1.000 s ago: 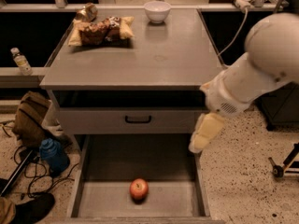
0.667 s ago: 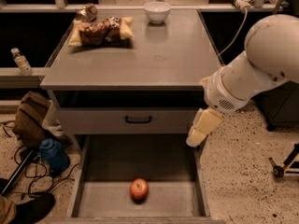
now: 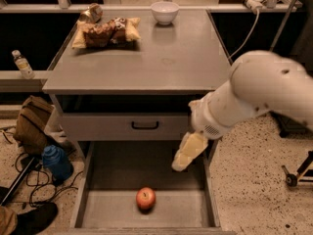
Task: Pick apple from middle drawer and place on counter
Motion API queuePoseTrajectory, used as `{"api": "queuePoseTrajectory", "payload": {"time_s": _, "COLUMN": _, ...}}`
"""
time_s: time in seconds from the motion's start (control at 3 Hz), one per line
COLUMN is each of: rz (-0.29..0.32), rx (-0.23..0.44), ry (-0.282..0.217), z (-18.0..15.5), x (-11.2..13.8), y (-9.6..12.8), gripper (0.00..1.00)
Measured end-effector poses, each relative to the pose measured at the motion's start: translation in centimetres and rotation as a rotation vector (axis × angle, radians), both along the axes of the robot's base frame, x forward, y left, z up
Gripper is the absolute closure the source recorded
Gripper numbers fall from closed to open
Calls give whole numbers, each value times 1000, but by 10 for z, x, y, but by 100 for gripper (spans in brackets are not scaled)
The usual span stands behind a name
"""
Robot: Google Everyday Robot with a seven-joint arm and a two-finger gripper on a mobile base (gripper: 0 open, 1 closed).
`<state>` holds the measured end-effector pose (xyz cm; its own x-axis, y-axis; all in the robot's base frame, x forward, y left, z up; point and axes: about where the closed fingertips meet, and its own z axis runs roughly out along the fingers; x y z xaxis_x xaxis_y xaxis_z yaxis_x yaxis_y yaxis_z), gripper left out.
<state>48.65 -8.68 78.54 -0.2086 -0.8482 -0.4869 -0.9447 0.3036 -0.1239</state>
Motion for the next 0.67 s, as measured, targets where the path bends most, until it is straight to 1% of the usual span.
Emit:
{"api": "queuePoseTrajectory", "payload": {"time_s": 0.33, "rz": 12, "rx": 93, "ry": 46, "z": -60, "x": -30, "y": 52, "gripper": 0}}
{"api": "queuePoseTrajectory", "payload": {"time_s": 0.67, "rz": 12, "rx": 153, "ry": 54, "z": -104, "x": -45, "y": 97, "gripper": 0}}
